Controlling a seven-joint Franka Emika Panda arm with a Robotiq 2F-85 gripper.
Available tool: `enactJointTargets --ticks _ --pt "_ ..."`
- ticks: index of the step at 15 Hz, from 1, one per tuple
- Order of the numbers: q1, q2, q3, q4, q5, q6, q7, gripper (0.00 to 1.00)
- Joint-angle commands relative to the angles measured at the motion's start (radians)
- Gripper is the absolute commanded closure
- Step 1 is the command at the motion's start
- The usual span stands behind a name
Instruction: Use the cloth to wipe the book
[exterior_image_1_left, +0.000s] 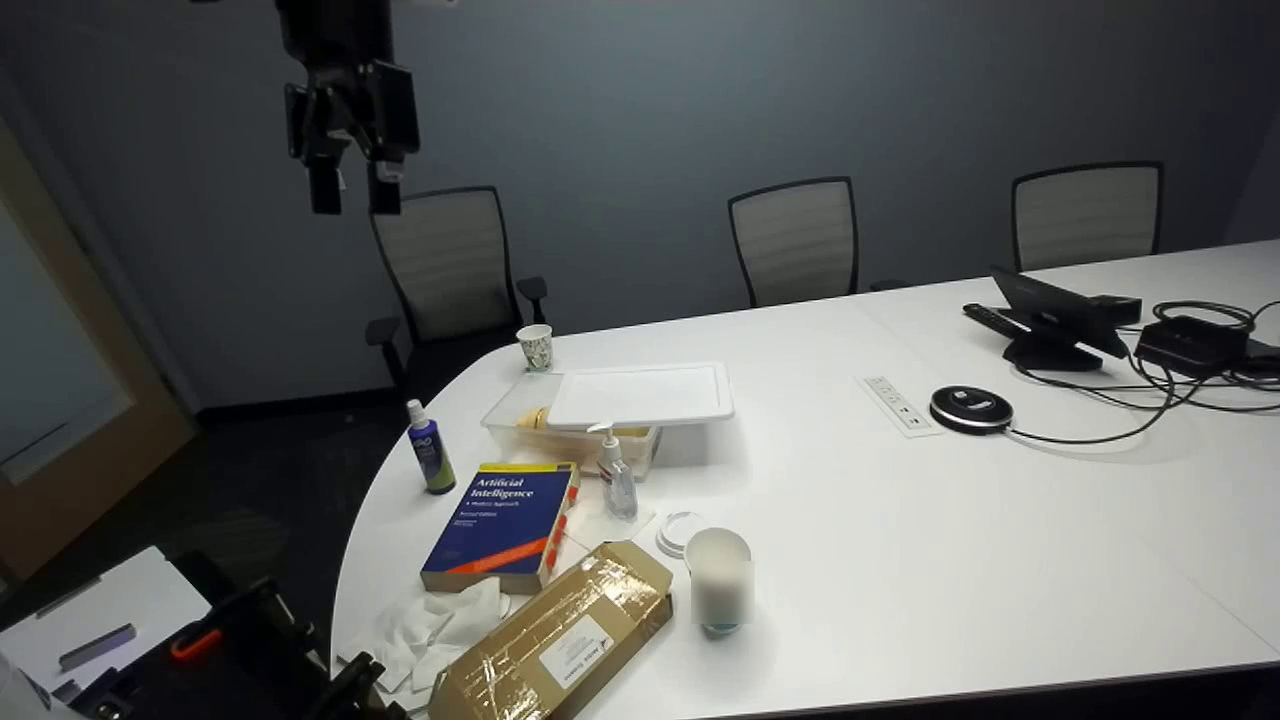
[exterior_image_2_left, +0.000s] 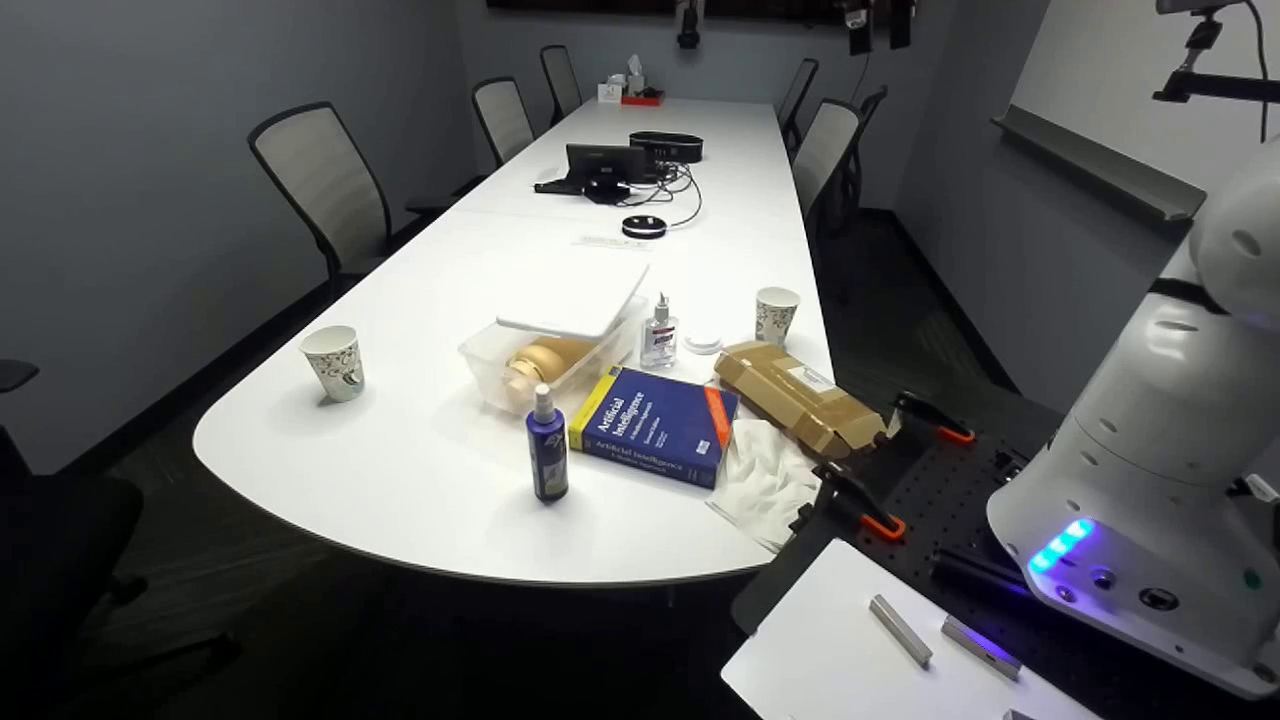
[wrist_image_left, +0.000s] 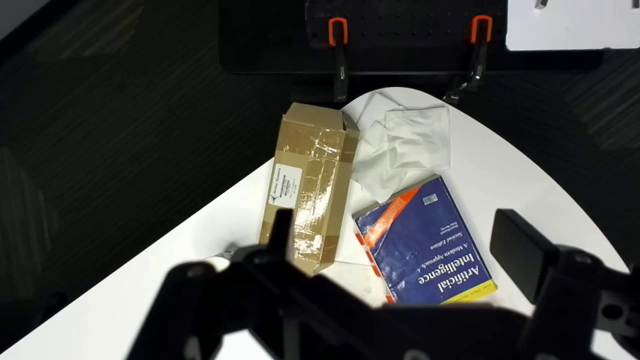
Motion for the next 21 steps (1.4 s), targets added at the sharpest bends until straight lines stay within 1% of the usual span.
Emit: enactJointTargets --ticks 1,3,4,8,10,13,15,16,18,21 --pt "-0.001 0.029 -0.003 -0.01 0.026 0.027 -0.002 0.0" --pt "0.002 0.05 -0.001 -0.036 0.035 0.067 -0.008 0.0" --pt "0.004 0.058 0.0 -0.063 0.042 0.105 -0.01 0.0" --pt "0.007 0.107 0.0 -0.193 0.082 0.316 -0.021 0.0" --pt "0.002 0.164 -0.002 -0.265 0.114 0.453 -0.015 0.0" --pt "0.0 0.298 -0.009 -0.357 0.204 0.689 -0.036 0.0" --pt "-0.003 0.404 -0.005 -0.391 0.273 0.845 -0.052 0.0" --pt "-0.008 0.458 -0.001 -0.396 0.313 0.901 -0.075 0.0" --pt "-0.025 0.573 0.017 -0.382 0.405 0.955 -0.123 0.0" --pt "-0.074 0.703 0.058 -0.355 0.506 0.968 -0.168 0.0"
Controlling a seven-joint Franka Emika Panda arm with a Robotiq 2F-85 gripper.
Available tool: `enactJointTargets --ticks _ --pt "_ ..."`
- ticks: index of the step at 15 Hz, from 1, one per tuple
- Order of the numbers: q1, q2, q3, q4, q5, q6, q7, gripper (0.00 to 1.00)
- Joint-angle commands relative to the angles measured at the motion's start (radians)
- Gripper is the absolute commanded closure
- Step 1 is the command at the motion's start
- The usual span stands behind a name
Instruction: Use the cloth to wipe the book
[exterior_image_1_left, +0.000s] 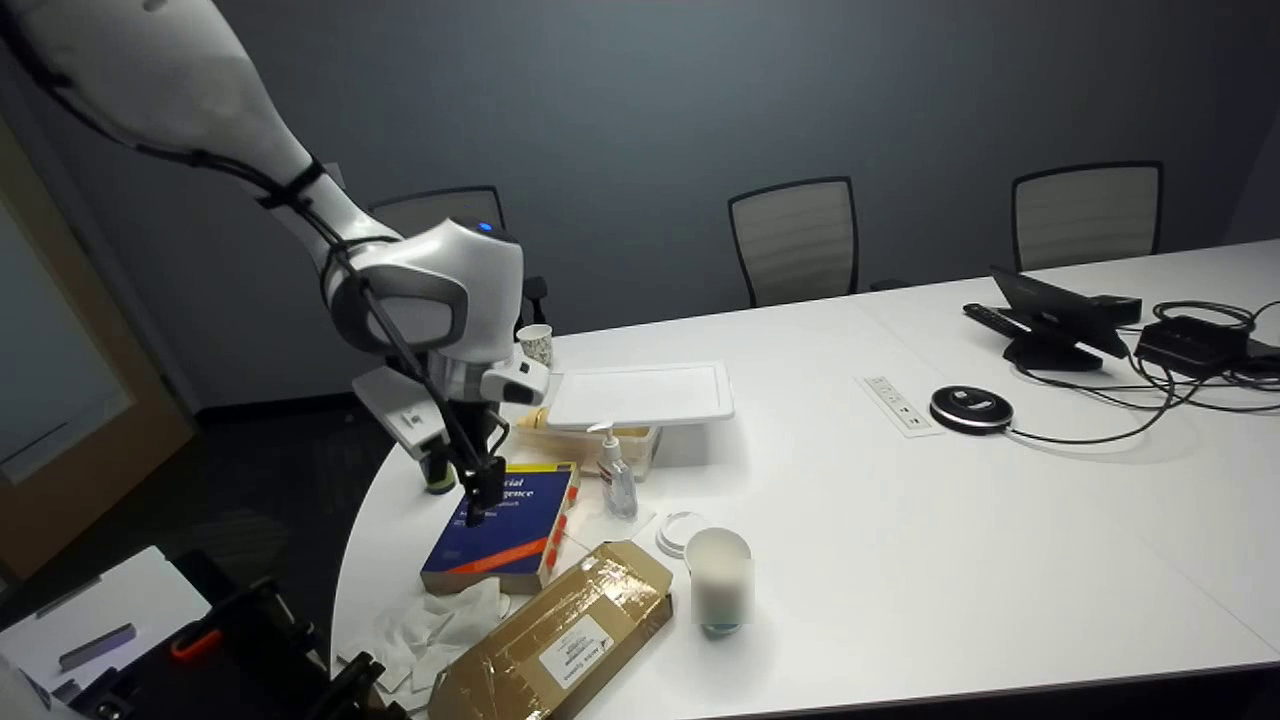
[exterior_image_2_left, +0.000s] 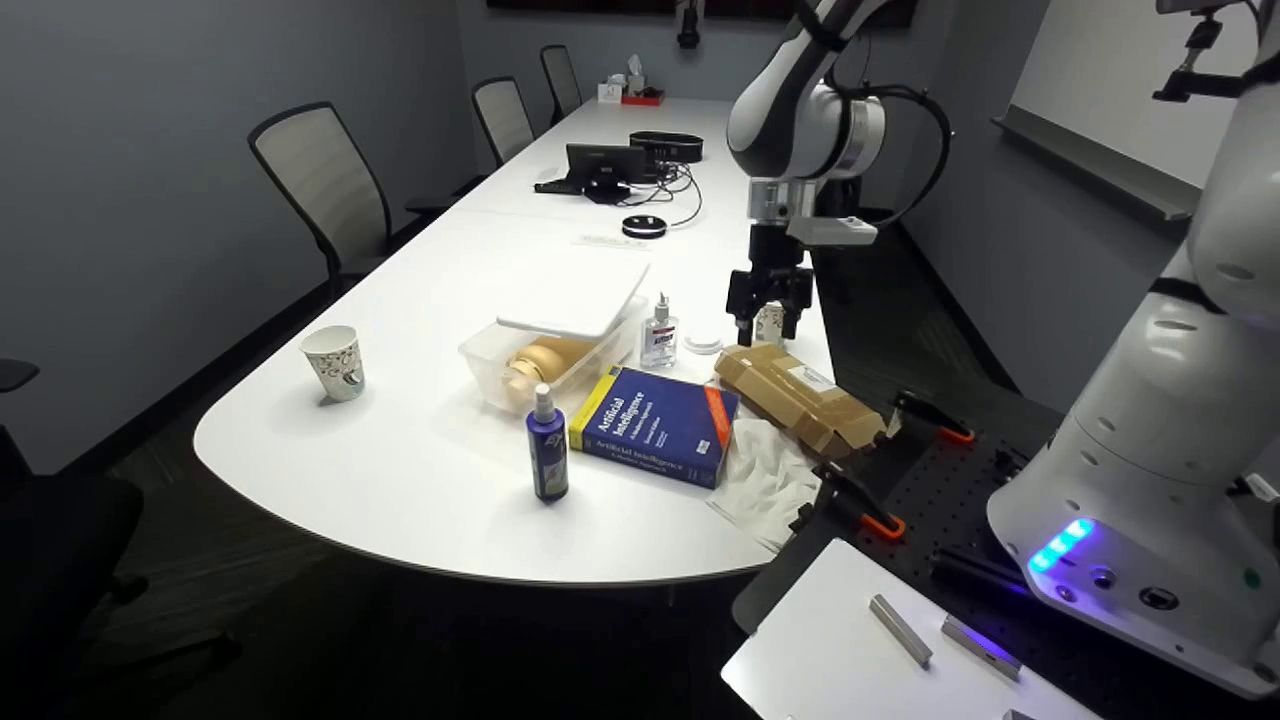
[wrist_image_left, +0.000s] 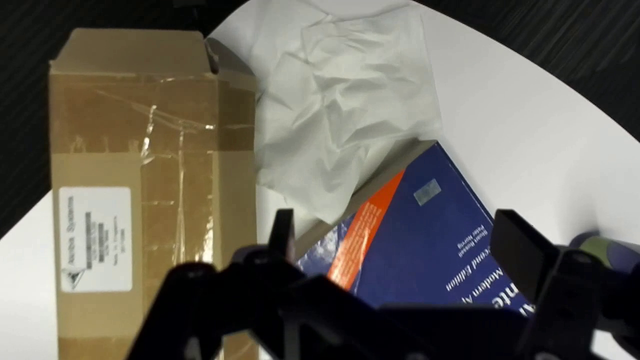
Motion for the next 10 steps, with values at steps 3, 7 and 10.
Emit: enactJointTargets --ticks 3,7,10 --pt "-0.125 0.206 0.1 0.072 0.163 -0.006 -0.102 0.0" --pt "-0.197 0.332 0.155 0.118 0.217 -0.01 -0.12 0.0" --pt "-0.219 0.418 0.177 0.147 0.223 0.016 -0.093 0.0"
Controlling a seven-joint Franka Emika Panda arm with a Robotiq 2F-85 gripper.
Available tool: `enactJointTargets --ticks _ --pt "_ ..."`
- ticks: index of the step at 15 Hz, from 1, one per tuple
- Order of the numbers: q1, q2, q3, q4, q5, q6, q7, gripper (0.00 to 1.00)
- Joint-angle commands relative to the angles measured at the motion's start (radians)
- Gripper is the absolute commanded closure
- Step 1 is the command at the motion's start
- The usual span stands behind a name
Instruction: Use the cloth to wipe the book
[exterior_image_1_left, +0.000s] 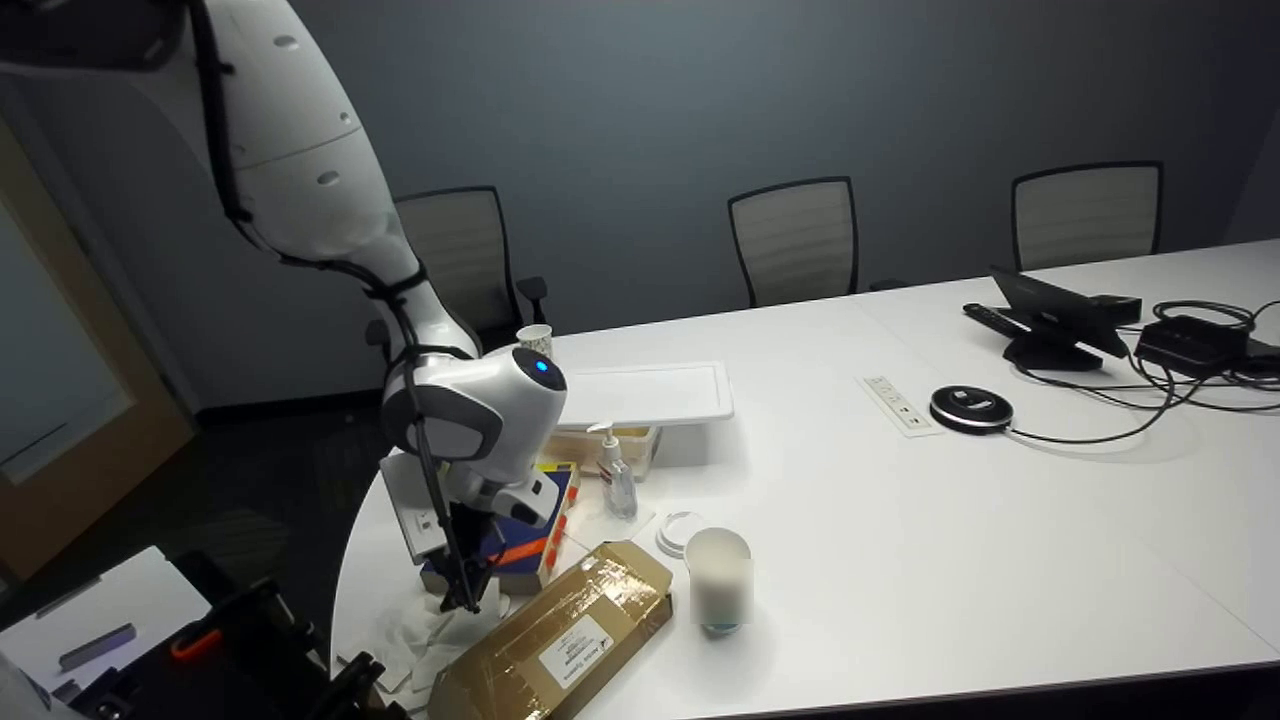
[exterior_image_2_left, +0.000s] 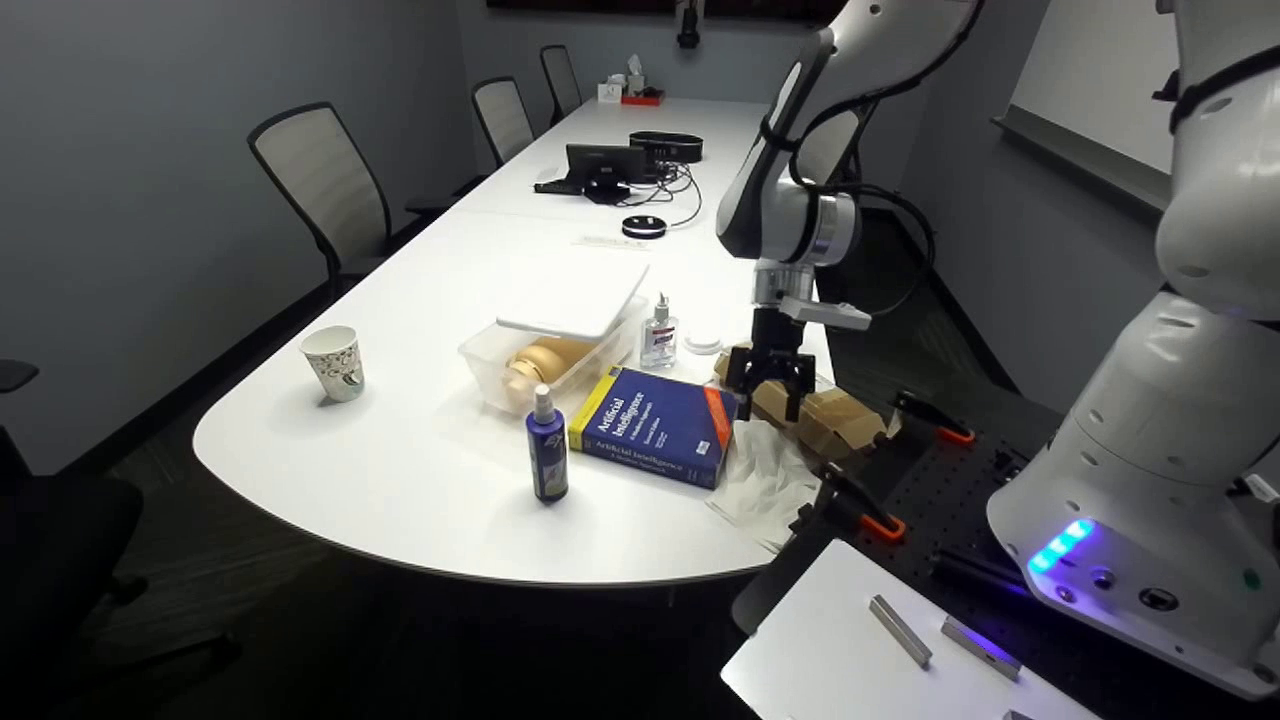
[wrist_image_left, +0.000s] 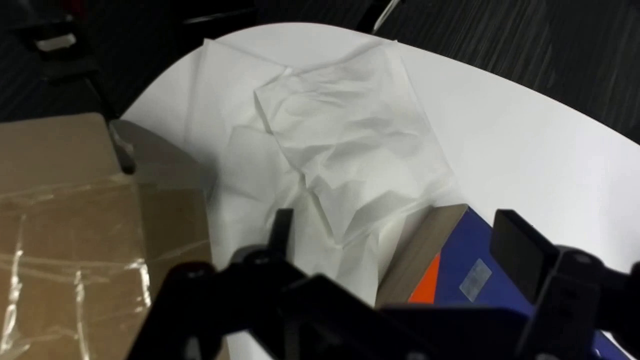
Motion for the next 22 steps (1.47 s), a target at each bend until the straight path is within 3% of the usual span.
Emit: enactJointTargets --ticks 1,6,10,11,13,22 --pt "-0.027 0.1 0.031 0.05 0.023 0.022 0.017 0.0" --pt "0.0 0.185 0.043 0.069 0.001 0.121 0.103 0.0" --pt "0.064 0.214 0.028 0.054 -0.028 0.24 0.245 0.01" --pt "0.084 0.219 0.022 0.051 -0.039 0.262 0.285 0.25" --pt "0.124 0.23 0.005 0.049 -0.067 0.295 0.361 0.3" --pt "0.243 0.196 -0.076 0.025 -0.167 0.283 0.551 0.96"
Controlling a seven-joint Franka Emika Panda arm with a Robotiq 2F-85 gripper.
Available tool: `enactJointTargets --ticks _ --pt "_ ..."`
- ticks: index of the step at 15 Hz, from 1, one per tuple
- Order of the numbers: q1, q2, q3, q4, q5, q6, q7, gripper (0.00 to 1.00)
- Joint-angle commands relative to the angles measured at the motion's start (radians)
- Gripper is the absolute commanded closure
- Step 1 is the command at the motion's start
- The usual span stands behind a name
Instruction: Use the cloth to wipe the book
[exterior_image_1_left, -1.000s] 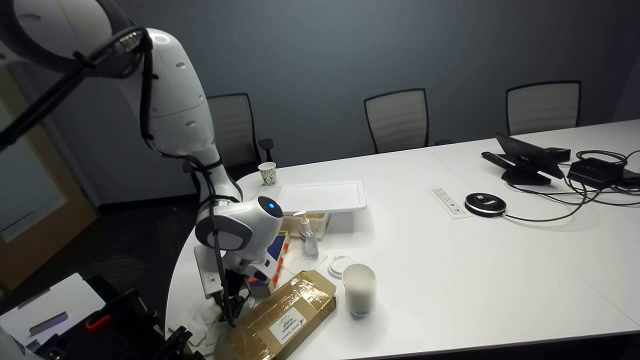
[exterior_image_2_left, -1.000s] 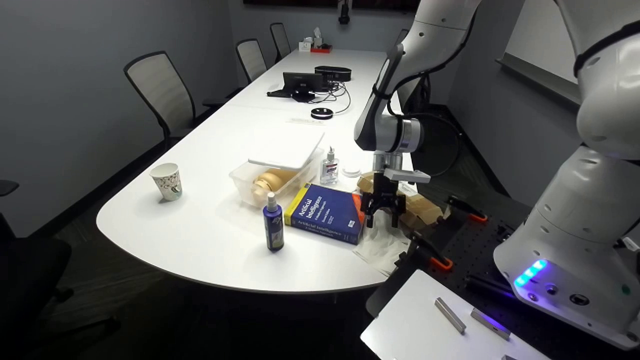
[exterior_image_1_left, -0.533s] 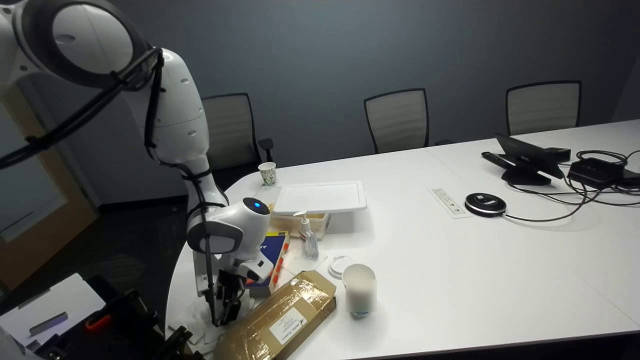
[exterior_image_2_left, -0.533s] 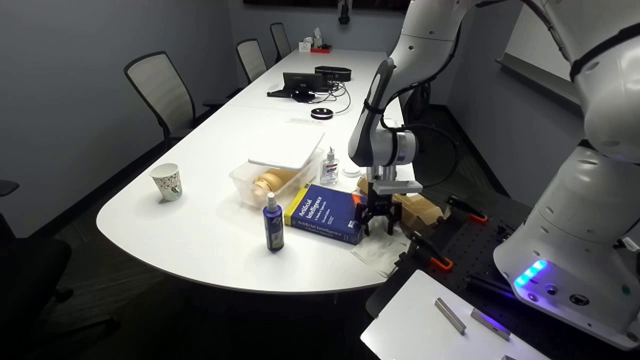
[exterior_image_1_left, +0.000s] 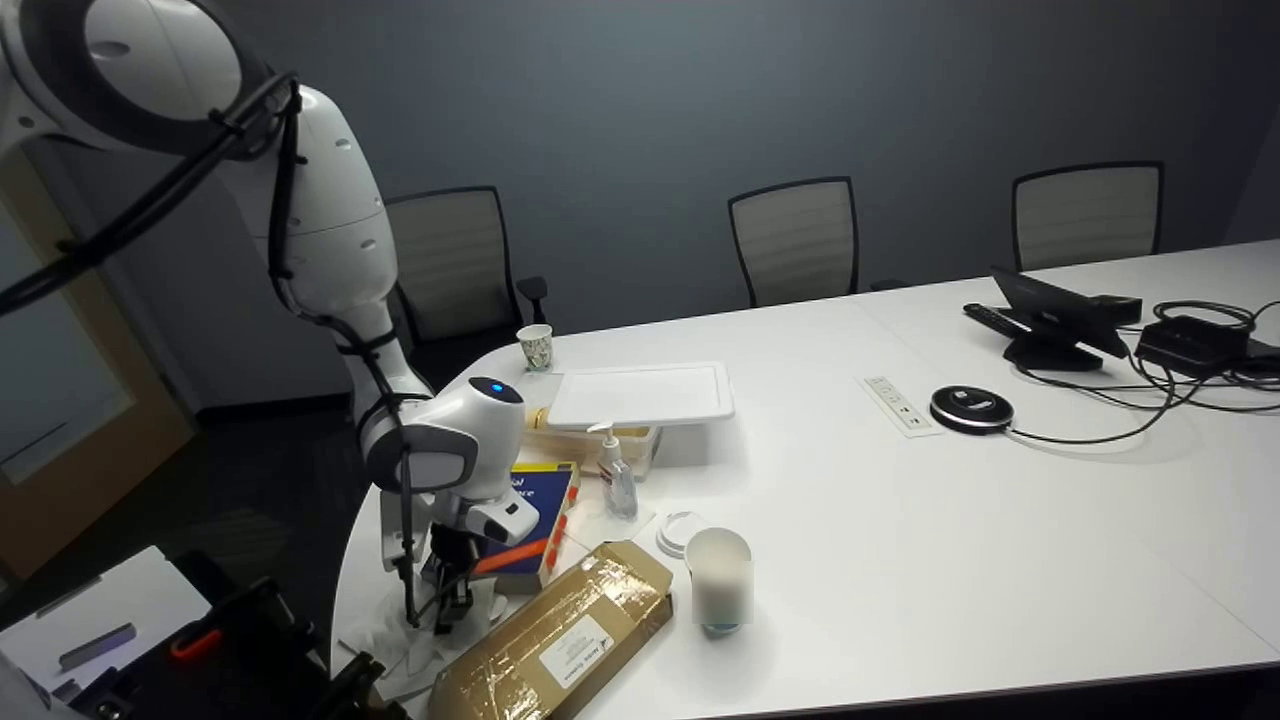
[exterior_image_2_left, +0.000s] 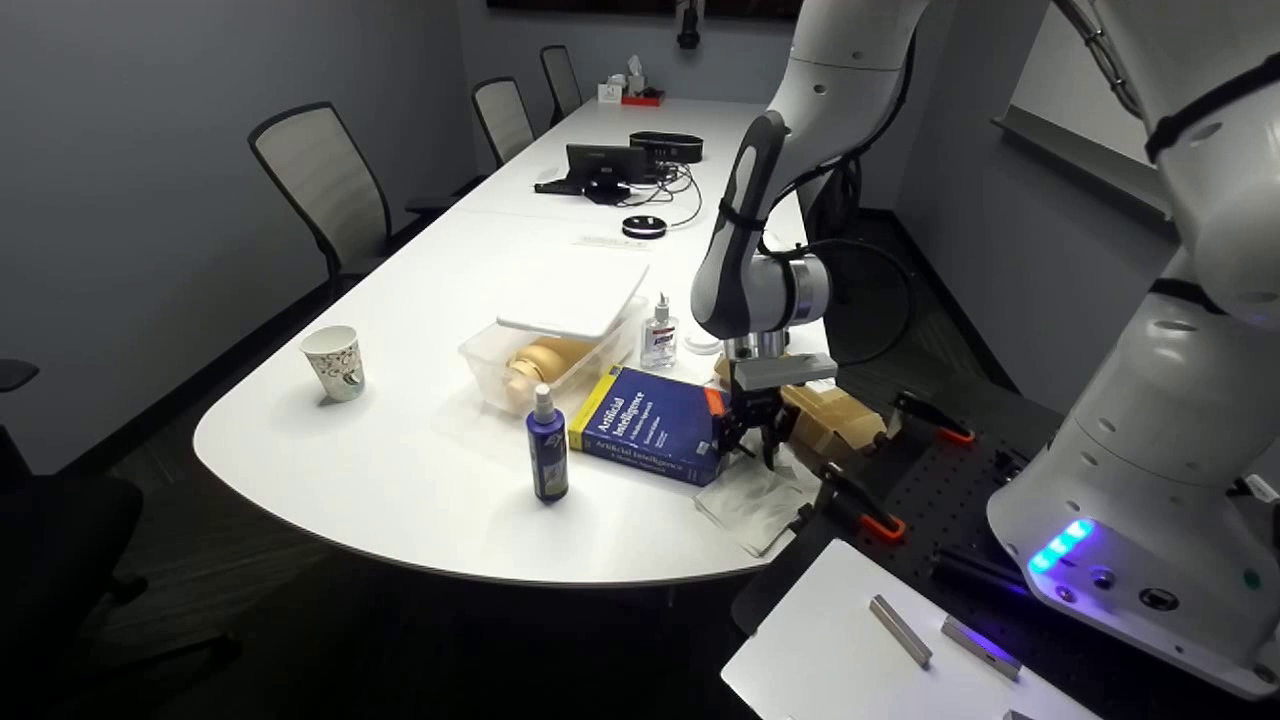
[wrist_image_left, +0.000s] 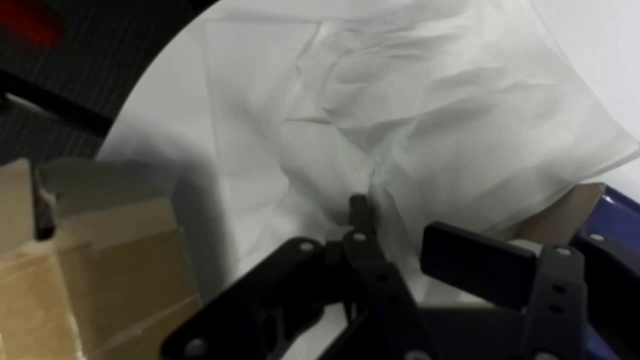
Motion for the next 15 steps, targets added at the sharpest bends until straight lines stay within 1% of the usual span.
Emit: enactJointTargets --ticks 1,6,9,12,15 --pt "0.042 0.002 -0.033 -0.017 -0.036 0.029 0.085 1.0" --pt "0.027 -0.057 -0.054 -0.052 -0.045 0.015 0.099 1.0" --pt "0.022 -0.12 -0.073 -0.081 -0.059 0.012 0.089 1.0" --pt "0.039 -0.217 -0.105 -0.113 -0.102 -0.011 0.092 1.0" --pt "0.035 -0.321 -0.124 -0.123 -0.166 -0.075 0.077 1.0"
